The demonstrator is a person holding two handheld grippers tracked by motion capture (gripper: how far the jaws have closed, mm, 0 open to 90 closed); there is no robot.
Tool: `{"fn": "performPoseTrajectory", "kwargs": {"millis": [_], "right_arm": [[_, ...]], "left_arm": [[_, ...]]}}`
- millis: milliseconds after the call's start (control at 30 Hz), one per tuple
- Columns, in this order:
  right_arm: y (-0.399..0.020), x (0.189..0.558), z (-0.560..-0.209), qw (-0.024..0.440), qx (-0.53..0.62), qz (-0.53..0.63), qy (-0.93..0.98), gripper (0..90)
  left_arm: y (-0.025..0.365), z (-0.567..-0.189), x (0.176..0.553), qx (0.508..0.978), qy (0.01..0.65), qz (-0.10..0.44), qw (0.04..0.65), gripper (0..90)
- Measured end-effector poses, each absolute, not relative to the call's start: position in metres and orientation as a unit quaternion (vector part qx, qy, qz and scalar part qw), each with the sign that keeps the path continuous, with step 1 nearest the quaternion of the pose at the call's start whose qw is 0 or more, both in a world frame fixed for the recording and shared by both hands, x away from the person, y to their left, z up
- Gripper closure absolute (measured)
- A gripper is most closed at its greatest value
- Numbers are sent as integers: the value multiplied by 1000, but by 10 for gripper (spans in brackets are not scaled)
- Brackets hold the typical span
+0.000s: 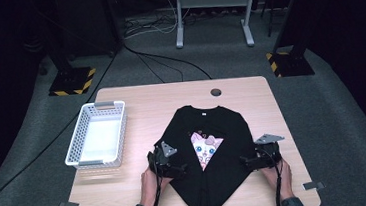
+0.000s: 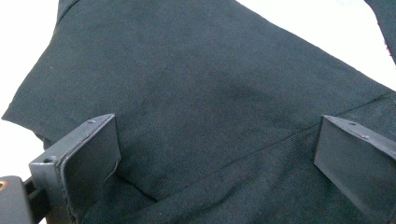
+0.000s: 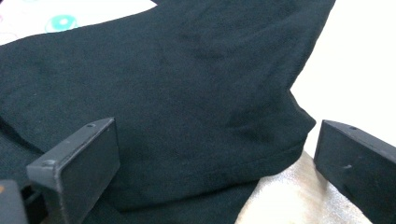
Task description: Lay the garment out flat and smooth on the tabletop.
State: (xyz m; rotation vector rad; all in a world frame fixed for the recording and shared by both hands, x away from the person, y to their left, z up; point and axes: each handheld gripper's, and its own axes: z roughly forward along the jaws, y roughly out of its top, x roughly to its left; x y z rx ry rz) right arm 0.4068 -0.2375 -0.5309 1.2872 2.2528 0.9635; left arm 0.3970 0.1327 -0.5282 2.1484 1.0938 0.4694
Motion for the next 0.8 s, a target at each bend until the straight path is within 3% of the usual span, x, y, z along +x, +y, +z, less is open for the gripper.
{"fn": "performPoseTrajectory", "kwargs": {"millis": [800], "right_arm": [[-233, 432, -530, 188, 462, 338, 798, 0]], "left_arm": [[138, -532, 389, 806, 438, 195, 347, 6]]}}
